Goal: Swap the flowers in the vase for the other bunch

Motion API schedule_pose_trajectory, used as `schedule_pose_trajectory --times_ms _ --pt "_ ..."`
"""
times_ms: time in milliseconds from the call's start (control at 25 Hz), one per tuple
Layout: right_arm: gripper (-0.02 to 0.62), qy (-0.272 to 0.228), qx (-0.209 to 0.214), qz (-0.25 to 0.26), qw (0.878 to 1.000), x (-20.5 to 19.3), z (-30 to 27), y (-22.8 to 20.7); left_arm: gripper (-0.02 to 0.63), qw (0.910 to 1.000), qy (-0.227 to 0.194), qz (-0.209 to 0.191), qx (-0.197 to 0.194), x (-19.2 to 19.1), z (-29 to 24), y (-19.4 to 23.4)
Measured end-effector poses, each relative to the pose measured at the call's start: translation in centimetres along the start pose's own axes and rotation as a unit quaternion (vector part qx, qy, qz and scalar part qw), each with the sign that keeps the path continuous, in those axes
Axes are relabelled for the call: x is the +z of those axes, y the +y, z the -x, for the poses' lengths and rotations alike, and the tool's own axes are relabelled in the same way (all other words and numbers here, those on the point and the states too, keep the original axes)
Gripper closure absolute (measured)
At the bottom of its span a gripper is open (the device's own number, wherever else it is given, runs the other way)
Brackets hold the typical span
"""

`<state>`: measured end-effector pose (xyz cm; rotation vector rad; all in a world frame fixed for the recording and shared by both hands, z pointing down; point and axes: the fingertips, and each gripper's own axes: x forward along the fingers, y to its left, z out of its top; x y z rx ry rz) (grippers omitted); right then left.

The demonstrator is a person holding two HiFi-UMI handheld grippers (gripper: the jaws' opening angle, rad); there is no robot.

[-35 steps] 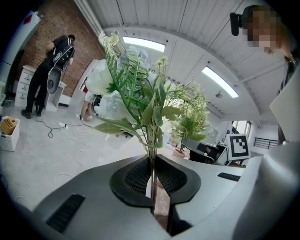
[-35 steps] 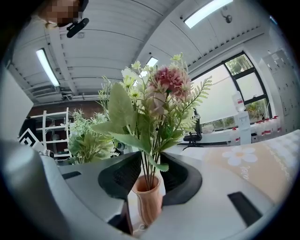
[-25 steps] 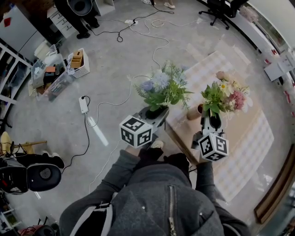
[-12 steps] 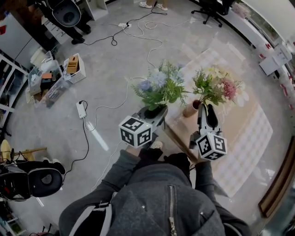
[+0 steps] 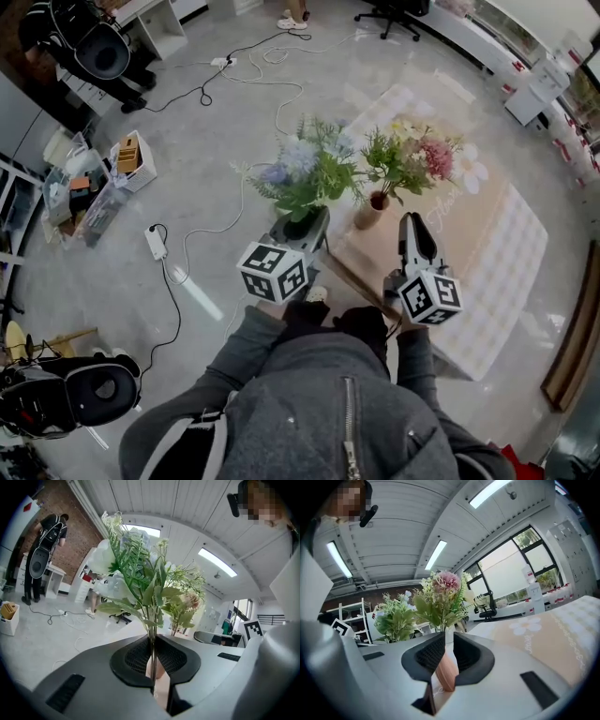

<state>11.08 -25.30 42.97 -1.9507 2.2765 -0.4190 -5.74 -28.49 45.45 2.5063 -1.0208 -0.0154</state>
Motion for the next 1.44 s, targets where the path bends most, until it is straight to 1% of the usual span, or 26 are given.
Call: schedule_pose_trajectory --times_ms 40,120,240,440,840,1040,1440 --pt "0.549 -0.001 -0.006 -0.005 1.0 -0.1 0.2 -0.2 0.574 1.0 -0.005 -0.001 0.001 0.1 0.0 0.0" --pt "0.566 0.002 -0.017 -0.011 1.0 -0.5 0.7 -0.5 0.574 0.9998 -0.017 0.0 0.001 0.5 0.2 0.0" --pt "0.575 0.008 -0.028 -0.009 1.0 -0.7 1.1 -1.1 0.574 0.9995 -0.032 0.001 -0.001 0.9 0.2 -0.2" --pt "0.578 0.019 -0.034 -0.007 0.999 -0.8 1.2 -1.5 0.574 0.9995 -0.033 0.002 0.001 1.0 0.1 -0.3" --pt "0.581 0.027 -0.023 -0.001 0.999 -0.8 0.7 -1.4 0.574 0.999 -0.041 0.005 0.019 1.3 0.5 0.1" --pt "0.583 0.029 -0.011 0.003 1.0 -0.8 0.6 -1.0 0.574 0.9987 -0.044 0.003 0.025 1.4 0.7 0.1" --pt "0.583 0.032 -0.016 0.004 0.999 -1.0 0.4 -0.9 0.574 0.9977 -0.056 0.003 0.04 1.8 1.1 1.0"
